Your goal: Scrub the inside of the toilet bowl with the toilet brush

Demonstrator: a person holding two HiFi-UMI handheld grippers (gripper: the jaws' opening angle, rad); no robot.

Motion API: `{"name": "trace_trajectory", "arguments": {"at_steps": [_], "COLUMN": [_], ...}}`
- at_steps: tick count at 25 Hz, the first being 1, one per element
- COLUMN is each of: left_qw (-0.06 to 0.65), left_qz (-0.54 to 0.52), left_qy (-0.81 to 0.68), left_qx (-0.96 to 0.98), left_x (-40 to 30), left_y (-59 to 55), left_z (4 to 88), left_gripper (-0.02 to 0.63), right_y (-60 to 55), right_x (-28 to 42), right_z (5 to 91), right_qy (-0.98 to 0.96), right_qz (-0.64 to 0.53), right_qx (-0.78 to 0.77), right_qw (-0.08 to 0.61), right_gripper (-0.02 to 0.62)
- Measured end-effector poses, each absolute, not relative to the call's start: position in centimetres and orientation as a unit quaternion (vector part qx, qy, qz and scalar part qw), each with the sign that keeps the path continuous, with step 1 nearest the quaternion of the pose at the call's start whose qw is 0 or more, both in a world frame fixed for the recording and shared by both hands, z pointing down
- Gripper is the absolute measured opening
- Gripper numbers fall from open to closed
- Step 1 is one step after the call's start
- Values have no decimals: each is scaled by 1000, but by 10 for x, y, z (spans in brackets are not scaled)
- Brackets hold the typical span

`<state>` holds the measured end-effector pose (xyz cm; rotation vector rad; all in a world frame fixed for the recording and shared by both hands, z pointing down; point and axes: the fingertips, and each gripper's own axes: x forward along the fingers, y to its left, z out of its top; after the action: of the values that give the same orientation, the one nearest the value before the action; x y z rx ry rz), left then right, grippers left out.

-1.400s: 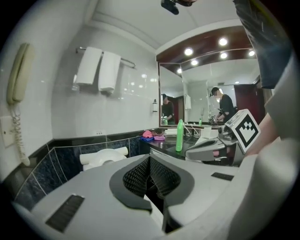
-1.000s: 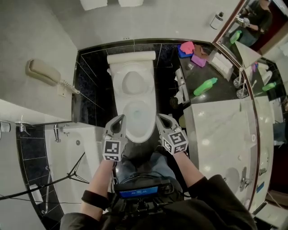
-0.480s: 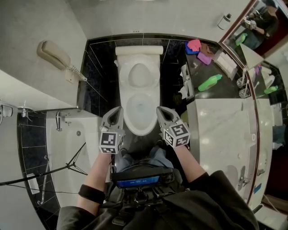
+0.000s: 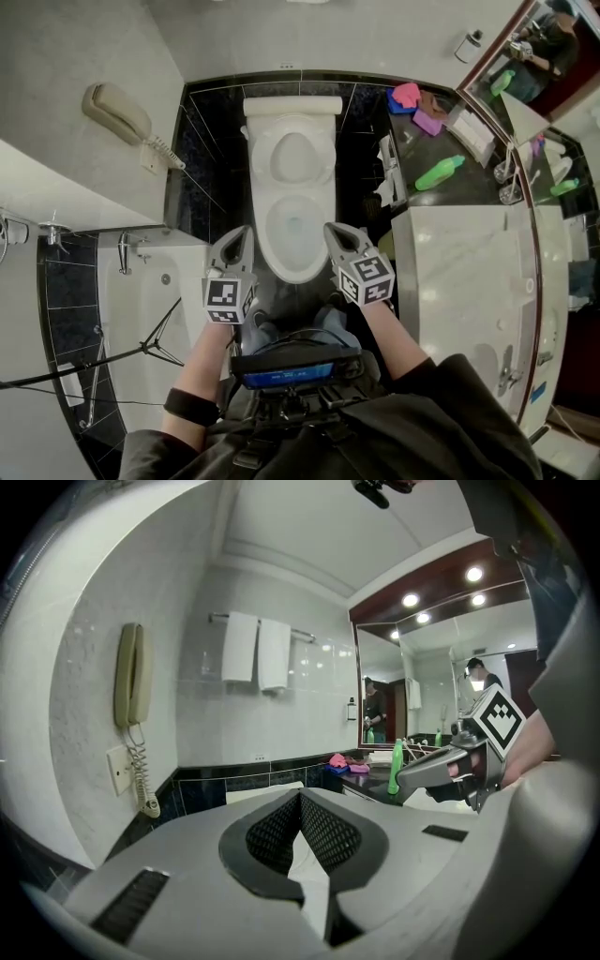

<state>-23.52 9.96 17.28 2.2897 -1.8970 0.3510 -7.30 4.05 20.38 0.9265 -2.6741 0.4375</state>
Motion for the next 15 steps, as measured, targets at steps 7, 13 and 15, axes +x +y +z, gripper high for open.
{"name": "trace_trajectory", "arguments": {"at_steps": [7,13,15], "left_qw": [75,72,77], "left_qz": [121,124,125], "left_qy": [-634,-637,-637], "left_qx": [760,758,757], "left_x": [-242,-247,-247], "left_y": [100,103,104], "left_z": [177,183,183], "left_gripper": [2,2,1], "right_y": [40,41,41], "right_x": [-73,-74,-72], "right_z": [214,213,215], "right_qy": [-922,-920,-920], "right_qz": [159,164,165], "right_qx": [322,324,325], "right_qw": [144,145,145], "right_gripper": [0,0,0]}}
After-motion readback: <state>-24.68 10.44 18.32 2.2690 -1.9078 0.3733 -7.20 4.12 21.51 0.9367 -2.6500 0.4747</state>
